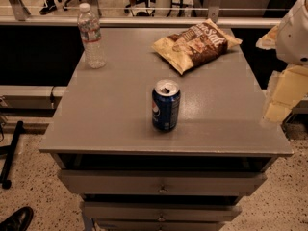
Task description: Pick brown chip bag
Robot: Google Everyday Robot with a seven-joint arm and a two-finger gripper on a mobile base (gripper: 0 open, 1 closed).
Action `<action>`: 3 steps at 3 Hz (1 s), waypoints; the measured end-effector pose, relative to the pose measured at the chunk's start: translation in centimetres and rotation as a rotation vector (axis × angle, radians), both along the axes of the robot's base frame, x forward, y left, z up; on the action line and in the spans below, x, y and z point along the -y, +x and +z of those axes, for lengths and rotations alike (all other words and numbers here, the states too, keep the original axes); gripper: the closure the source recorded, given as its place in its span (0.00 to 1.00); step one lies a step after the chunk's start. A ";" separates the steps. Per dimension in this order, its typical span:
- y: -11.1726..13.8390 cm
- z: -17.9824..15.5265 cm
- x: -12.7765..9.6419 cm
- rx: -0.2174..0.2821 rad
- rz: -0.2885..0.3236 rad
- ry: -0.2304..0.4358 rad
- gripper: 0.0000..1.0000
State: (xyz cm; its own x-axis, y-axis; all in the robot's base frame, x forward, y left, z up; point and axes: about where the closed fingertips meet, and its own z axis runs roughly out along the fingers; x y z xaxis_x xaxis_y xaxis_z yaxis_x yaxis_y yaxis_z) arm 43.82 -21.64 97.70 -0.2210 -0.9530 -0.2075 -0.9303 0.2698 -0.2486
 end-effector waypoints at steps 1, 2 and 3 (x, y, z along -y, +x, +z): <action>0.0 0.0 0.0 0.000 0.000 0.000 0.00; 2.6 -0.3 0.6 0.113 0.041 0.000 0.00; 7.8 -1.2 1.1 0.248 0.114 0.001 0.00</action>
Offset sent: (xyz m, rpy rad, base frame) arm 0.0474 -0.0114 -0.0083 0.0130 -0.2348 0.0833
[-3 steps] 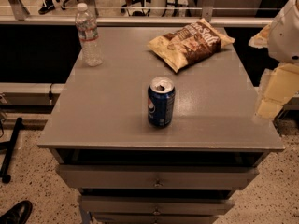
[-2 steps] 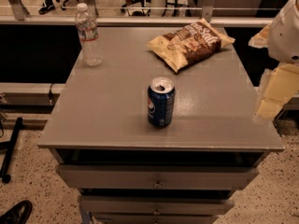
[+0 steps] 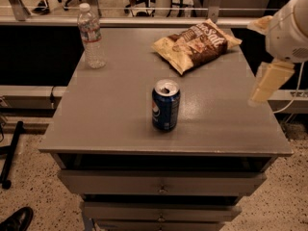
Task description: Pick brown chip bag
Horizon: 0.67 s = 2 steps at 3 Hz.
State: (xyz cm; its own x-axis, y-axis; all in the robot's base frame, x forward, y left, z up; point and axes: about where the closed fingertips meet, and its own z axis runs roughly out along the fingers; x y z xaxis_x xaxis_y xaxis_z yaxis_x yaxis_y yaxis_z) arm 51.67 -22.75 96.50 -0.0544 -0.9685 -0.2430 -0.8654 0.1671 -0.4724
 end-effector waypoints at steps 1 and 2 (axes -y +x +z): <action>6.0 -0.6 -1.5 0.070 0.093 0.042 0.00; 9.4 -0.9 -3.3 0.099 0.155 0.077 0.00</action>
Offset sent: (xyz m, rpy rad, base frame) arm 0.1338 0.0511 -0.0113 0.1203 -0.1348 0.2234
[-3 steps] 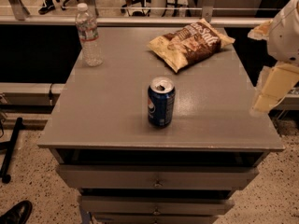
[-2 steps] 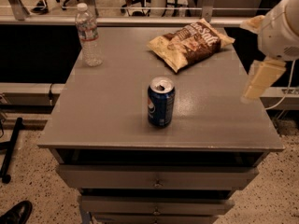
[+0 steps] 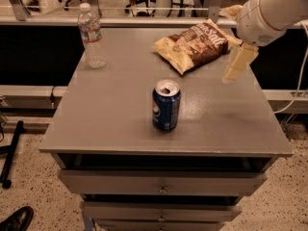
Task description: Pick brown chip bag
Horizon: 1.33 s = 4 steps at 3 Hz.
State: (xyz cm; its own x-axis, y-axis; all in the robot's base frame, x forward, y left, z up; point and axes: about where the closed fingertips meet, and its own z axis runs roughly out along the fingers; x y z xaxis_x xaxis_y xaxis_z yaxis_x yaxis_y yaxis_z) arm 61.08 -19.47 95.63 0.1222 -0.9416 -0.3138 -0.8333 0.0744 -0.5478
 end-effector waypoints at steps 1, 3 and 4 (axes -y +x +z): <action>4.7 -1.0 -2.4 -0.018 0.039 0.079 0.00; 9.6 -3.6 -3.9 -0.088 0.012 0.178 0.00; 11.1 -5.5 -4.6 -0.140 -0.011 0.217 0.00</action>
Offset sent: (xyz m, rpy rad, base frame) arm 0.1062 0.0422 -0.0225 0.1773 0.0561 0.0349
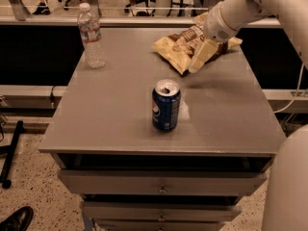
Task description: Pick brown chip bag
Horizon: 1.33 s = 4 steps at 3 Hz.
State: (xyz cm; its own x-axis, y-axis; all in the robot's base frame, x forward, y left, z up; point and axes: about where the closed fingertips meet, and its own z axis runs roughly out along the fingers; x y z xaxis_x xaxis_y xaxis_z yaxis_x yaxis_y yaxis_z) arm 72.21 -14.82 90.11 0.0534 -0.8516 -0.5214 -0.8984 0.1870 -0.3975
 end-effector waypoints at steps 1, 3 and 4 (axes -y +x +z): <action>1.2 -2.1 -1.8 -0.063 -0.007 0.047 0.00; 2.0 -4.4 -3.4 -0.161 -0.041 0.082 0.43; 1.8 -4.7 -3.3 -0.185 -0.053 0.095 0.66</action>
Offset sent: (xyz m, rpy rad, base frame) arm 0.0266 0.0380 -0.0404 0.0944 0.1620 -0.0480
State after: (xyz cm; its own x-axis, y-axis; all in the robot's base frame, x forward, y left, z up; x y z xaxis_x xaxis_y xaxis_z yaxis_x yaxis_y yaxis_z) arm 73.99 -11.55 85.44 -0.0944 -0.7974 -0.5960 -0.9423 0.2647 -0.2048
